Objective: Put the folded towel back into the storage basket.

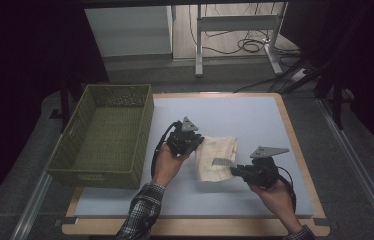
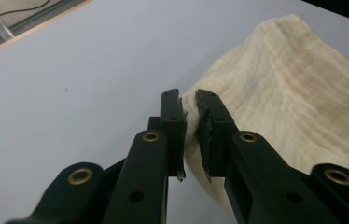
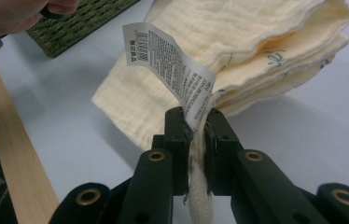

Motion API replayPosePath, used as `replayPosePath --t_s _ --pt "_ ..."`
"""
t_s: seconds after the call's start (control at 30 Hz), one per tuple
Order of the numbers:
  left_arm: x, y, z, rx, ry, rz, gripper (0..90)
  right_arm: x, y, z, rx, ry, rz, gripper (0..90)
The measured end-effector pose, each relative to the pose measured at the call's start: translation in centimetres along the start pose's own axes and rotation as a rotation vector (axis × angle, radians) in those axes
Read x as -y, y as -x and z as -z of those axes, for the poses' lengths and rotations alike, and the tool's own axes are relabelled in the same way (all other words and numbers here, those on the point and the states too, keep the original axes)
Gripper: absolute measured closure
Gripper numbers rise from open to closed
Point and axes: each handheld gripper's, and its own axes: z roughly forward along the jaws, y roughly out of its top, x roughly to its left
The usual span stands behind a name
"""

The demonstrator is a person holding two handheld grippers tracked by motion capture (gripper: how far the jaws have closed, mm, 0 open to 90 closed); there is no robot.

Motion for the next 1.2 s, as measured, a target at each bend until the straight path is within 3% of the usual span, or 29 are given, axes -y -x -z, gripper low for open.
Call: replayPosePath --t_s 0.7,1.2 --pt "0.4 -2.1 3.0 -0.046 0.000 0.018 81.5 -2.6 -1.7 -1.7 -0.013 -0.003 0.062 81.1" --pt "-0.2 -3.8 6.3 -0.122 -0.009 -0.029 81.3 -5.5 -3.5 -3.3 -0.042 0.005 0.098 81.1"
